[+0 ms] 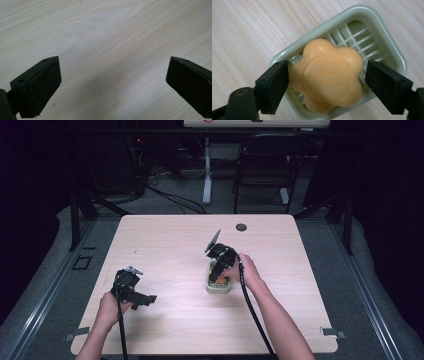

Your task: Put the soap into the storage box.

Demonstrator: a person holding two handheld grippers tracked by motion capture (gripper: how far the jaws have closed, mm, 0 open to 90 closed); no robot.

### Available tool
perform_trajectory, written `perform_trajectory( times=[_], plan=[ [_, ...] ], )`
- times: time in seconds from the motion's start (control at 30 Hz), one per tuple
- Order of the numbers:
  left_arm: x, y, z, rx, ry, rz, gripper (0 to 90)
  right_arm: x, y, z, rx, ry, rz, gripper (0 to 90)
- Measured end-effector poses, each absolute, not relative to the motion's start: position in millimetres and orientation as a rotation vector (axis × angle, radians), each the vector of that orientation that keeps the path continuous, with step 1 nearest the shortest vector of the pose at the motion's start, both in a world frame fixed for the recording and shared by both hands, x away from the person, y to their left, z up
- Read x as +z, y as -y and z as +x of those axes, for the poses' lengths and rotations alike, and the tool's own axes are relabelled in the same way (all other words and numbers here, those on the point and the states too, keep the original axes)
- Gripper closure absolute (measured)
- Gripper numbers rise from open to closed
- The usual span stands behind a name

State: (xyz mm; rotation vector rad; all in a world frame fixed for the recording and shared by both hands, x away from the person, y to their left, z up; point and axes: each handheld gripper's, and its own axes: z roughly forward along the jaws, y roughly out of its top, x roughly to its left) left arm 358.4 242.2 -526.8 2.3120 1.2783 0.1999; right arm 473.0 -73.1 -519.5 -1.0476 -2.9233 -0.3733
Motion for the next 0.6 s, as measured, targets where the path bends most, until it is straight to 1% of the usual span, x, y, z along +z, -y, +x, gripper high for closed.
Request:
perform_trajectory(
  times=[0.37,0.6],
  plan=[
    [-526.7,-242.1,358.3,0.202,-1.279,2.31,0.0,-504.6,83.1,466.6,-0.441,2.885,-1.083,7.7],
    [-526.5,-242.2,358.2,0.204,-1.279,2.31,0.0,-490.4,89.7,455.5,-0.484,2.895,-1.066,4.0]
  ],
)
